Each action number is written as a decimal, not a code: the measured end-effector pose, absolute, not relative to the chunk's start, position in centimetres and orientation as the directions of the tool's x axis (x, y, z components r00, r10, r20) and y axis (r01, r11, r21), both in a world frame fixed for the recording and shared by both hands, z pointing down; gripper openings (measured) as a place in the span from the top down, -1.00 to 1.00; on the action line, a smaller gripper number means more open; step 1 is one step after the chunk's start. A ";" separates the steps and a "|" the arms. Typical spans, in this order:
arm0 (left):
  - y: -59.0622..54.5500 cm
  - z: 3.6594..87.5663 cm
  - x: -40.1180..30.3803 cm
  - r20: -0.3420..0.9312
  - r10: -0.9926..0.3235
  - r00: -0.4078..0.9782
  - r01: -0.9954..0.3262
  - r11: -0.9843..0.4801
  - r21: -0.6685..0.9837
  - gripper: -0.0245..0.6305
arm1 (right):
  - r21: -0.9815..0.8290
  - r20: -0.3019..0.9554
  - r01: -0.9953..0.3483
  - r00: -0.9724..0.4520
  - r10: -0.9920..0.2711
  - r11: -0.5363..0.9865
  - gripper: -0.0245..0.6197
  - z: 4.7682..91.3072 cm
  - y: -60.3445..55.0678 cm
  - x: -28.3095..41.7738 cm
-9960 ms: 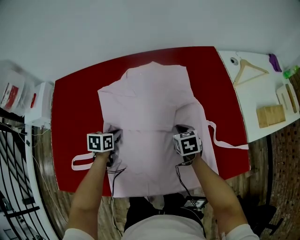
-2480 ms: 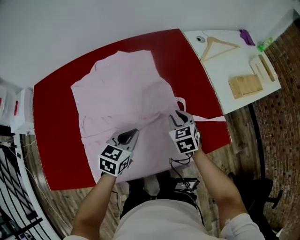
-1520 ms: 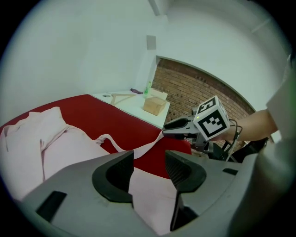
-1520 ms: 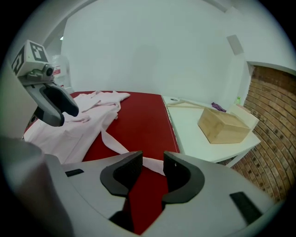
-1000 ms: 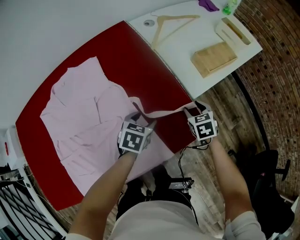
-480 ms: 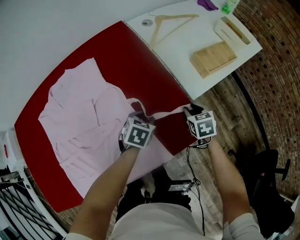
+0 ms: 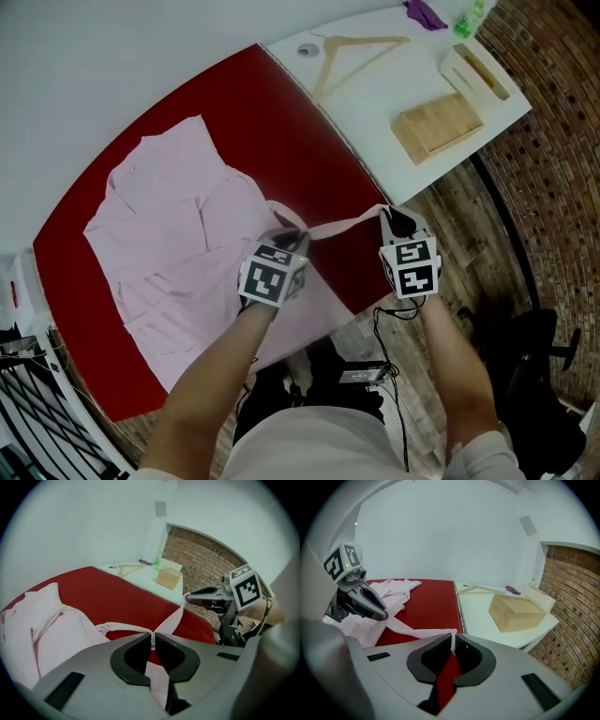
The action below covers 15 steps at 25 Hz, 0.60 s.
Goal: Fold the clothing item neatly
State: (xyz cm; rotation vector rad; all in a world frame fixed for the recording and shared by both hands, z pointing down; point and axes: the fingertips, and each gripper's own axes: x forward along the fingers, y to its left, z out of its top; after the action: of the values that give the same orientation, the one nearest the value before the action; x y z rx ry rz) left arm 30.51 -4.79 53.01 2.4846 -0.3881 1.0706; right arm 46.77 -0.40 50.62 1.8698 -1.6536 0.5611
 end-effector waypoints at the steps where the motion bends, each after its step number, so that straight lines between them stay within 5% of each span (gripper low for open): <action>1: -4.7 52.8 30.3 0.731 -0.086 0.677 -0.404 -0.874 0.272 0.85 | 0.146 0.635 -0.987 0.146 -0.758 -0.067 0.82 50.0 -0.7 46.5; 15: -2.8 51.4 25.4 0.666 0.000 0.746 -0.378 -0.824 0.423 0.53 | 0.211 0.497 -0.975 0.041 -0.867 0.074 0.82 43.7 -5.8 37.3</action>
State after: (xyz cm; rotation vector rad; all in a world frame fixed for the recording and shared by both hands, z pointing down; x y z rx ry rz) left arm 25.38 -2.84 51.44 2.3955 -0.2841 0.9142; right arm 37.29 -5.83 43.66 1.8198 -1.8526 0.2786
